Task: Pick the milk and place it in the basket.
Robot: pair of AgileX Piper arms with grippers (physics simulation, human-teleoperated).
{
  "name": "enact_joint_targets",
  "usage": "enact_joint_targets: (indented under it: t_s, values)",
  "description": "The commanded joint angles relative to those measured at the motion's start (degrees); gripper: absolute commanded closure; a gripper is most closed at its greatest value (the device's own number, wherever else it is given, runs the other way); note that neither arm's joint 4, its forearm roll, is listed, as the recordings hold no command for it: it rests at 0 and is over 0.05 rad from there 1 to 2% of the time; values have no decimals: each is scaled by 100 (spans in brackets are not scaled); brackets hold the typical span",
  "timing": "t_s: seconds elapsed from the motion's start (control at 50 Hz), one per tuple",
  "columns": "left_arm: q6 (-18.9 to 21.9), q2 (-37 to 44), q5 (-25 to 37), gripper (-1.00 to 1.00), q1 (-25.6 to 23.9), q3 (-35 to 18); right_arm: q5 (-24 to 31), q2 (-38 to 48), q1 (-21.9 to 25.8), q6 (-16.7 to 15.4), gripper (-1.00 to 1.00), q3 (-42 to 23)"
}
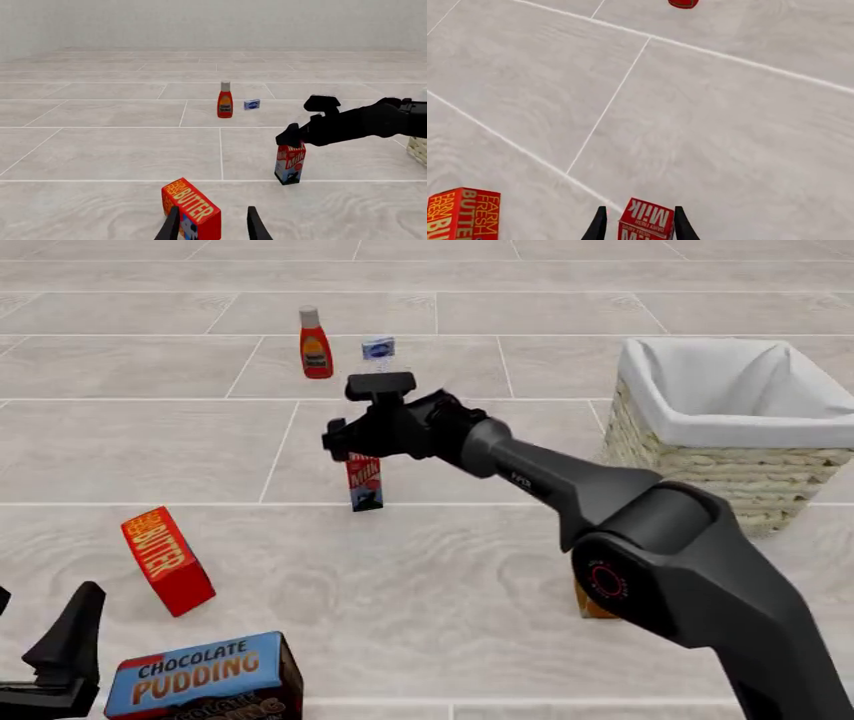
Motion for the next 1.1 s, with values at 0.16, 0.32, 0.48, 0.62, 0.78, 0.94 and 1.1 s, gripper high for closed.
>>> enact_joint_targets:
  t_s: [0.16, 0.32, 0.48, 0.62, 0.78, 0.94, 1.1]
  values:
    - [0, 0, 0, -100, 0, 0, -110, 189, 23, 108, -100, 103]
    - [0, 0, 0, -100, 0, 0, -138, 298, -30, 96, -100, 132]
    - [0, 0, 0, -100, 0, 0, -140, 324, -26, 106, -100, 140]
    - [0, 0, 0, -100, 0, 0, -165, 259, -17, 120, 100, 183]
    - [0, 0, 0, -100, 0, 0, -145, 115, -51, -33, 100, 230]
    - [0, 0, 0, -100, 0, 0, -219, -361, -132, -419, 100, 509]
    - [0, 0, 0, -100, 0, 0, -335, -1057, -237, -727, 100, 946]
